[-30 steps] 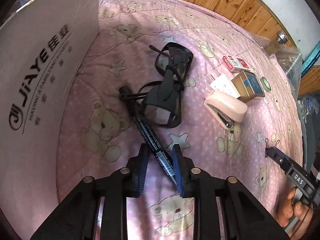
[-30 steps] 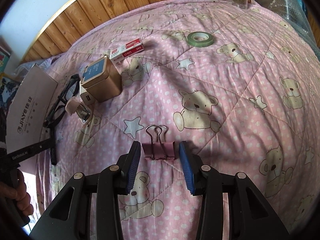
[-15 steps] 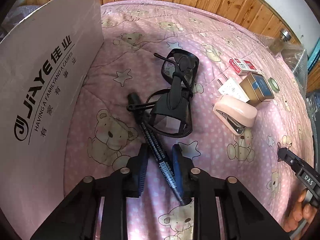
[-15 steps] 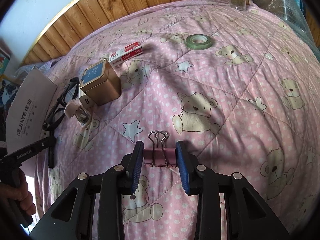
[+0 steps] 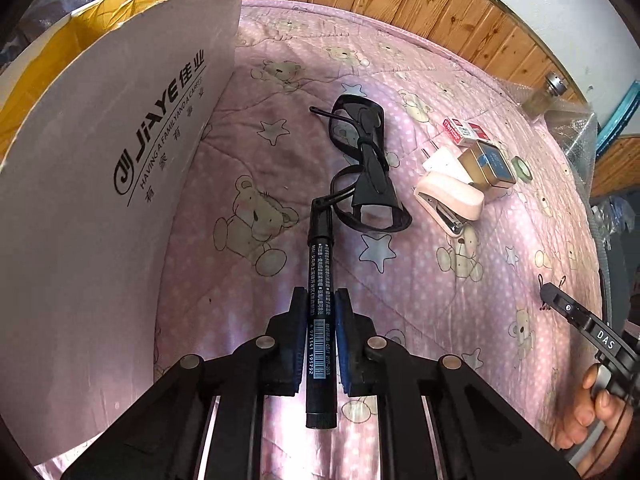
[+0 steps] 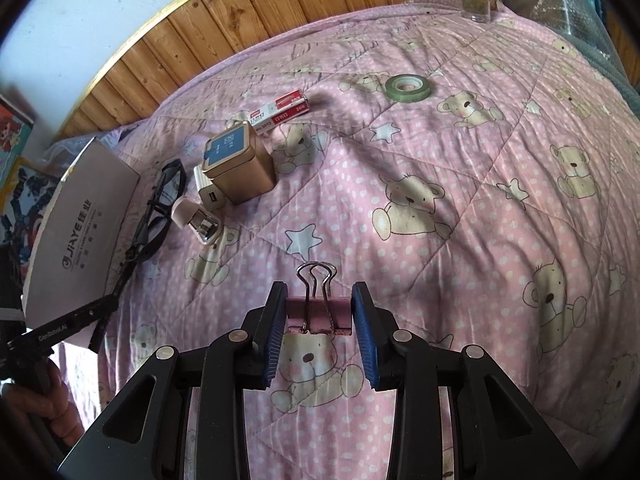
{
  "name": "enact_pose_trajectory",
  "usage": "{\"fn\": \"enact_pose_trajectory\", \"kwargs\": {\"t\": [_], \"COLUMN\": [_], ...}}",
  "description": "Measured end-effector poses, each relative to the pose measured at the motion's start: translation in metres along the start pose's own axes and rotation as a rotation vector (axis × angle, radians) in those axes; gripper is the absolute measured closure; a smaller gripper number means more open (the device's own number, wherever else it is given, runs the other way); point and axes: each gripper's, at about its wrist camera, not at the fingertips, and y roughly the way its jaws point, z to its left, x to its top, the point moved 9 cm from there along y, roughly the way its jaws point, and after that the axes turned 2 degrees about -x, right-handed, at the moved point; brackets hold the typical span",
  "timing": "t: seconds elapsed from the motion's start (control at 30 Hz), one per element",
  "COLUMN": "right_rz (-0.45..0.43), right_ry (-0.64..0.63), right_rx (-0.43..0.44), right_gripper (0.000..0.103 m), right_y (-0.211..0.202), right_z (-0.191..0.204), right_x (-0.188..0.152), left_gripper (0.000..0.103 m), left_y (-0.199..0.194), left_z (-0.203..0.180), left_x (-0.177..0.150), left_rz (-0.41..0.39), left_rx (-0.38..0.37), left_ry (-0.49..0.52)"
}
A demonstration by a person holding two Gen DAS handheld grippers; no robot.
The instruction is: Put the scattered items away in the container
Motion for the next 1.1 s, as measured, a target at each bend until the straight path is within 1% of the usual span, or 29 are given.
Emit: {"fn": "enact_pose_trajectory", "kwargs": {"t": [0.1,0.2,0.33,0.47,0.77,1.1], "right_rz": [-0.004,-0.008,-0.009,-0.006,0.002,-0.002], "right_ry": [-0.010,-0.031,-0.052,-0.067,-0.093,-0.118], "right_rx": [0.013,0.027,0.044,0.059,0.077,0.088], "right_gripper": [0.069,0.069,0.069,0.069,0.069,0.069], "right_y": [-0.006,-0.012,-0.017,-0.020,-0.028,-0.038], "right_z": [0.010,0.021,0.036,0.048,0.067,0.084], "right_x": [-0.002,-0.005,-0.010,-0.016,-0.030,-0.036], "left_gripper": [0.089,0.089,0.089,0.089,0.089,0.089], "left_y": [-0.006,-0.014,-0.021,-0.040,-0.053,-0.072], "left_z": [-0.001,-0.004,-0.006,-0.010,-0.025,-0.036], "left_x": [-0.003,-0.017,-0.023,-0.032,-0.040,-0.044], "left_rz": [-0.006,-0.017,-0.029,-0.038,-0.049,-0.075], "left_rx": [-0.004,-0.006,-0.017,-0.031,-0.067,-0.108], "left_ry": [0.000,0.008,0.012,0.027,0.057,0.072]}}
